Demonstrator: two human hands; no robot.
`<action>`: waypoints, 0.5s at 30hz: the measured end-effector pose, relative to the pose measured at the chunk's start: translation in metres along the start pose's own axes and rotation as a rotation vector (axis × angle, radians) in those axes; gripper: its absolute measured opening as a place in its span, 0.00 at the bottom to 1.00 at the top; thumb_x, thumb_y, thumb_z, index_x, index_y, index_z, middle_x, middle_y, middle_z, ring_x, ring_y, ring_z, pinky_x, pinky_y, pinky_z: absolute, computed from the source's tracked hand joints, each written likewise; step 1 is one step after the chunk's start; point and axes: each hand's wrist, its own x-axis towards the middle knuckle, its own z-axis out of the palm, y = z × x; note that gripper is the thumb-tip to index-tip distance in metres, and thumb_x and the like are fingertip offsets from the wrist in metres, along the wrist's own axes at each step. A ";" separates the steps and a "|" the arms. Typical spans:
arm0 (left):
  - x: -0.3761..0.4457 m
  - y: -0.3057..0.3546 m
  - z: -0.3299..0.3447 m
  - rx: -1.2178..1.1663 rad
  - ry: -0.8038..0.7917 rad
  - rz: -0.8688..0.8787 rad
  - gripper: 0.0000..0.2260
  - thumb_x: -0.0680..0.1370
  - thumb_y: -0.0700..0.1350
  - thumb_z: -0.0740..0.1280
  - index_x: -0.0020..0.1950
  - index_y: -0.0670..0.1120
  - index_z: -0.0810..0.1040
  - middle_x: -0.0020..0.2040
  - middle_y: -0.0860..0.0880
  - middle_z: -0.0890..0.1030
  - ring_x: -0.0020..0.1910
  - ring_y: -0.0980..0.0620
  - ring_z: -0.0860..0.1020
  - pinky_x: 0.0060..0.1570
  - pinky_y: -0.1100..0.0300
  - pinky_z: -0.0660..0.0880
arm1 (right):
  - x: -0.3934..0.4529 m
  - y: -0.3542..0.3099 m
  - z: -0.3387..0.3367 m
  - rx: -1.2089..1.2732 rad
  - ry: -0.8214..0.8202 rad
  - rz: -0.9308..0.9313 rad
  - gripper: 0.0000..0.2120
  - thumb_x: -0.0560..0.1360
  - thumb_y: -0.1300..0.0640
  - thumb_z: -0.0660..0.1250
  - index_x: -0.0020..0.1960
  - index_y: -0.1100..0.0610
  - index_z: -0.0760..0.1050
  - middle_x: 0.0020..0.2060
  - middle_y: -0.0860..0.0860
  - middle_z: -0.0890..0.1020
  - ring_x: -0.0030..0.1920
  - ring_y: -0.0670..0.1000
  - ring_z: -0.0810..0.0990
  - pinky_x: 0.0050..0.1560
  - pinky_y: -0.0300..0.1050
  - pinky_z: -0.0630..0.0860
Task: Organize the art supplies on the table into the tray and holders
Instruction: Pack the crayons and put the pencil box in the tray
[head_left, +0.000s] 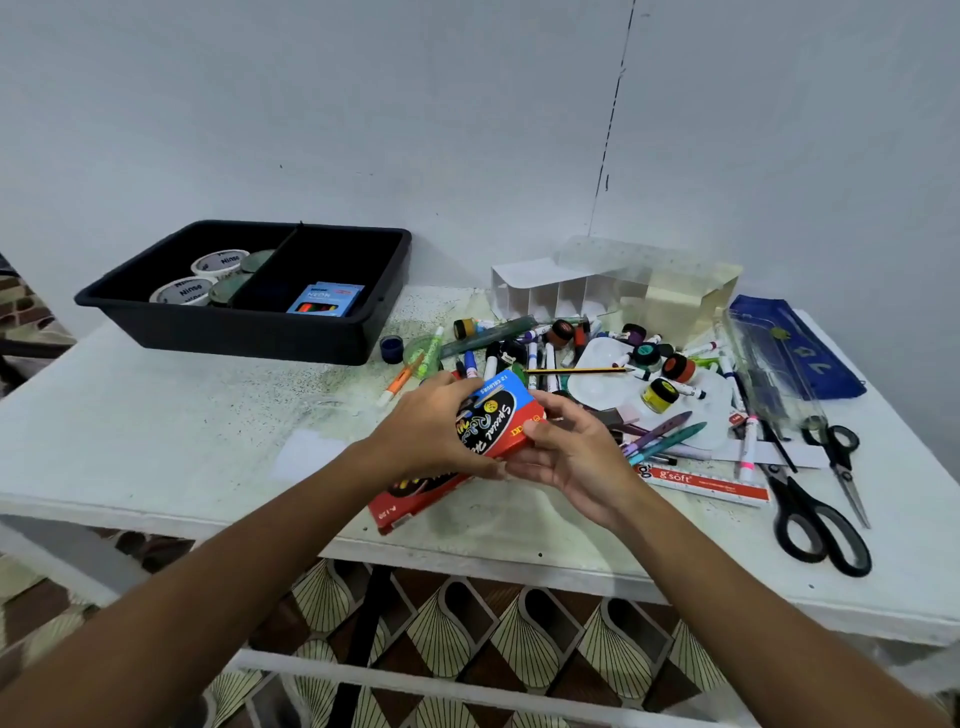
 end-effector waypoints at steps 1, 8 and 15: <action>0.001 0.002 -0.001 -0.024 -0.006 -0.023 0.49 0.61 0.67 0.76 0.76 0.50 0.61 0.61 0.51 0.70 0.55 0.56 0.68 0.54 0.60 0.70 | 0.004 -0.003 0.001 -0.005 0.022 -0.013 0.19 0.75 0.67 0.66 0.65 0.58 0.72 0.49 0.65 0.83 0.40 0.61 0.84 0.43 0.55 0.83; 0.000 -0.004 -0.027 -0.706 -0.186 -0.220 0.30 0.74 0.46 0.72 0.73 0.56 0.65 0.55 0.47 0.77 0.45 0.51 0.83 0.39 0.60 0.80 | 0.036 -0.043 -0.003 -0.156 0.007 0.026 0.13 0.78 0.68 0.59 0.58 0.55 0.76 0.34 0.55 0.81 0.29 0.52 0.78 0.29 0.44 0.79; 0.003 -0.034 -0.030 -1.249 -0.079 -0.323 0.35 0.70 0.34 0.71 0.73 0.53 0.65 0.58 0.38 0.81 0.54 0.39 0.81 0.50 0.43 0.80 | 0.072 -0.053 0.028 -0.120 0.000 -0.100 0.19 0.77 0.67 0.65 0.66 0.57 0.67 0.39 0.54 0.83 0.33 0.51 0.81 0.32 0.44 0.78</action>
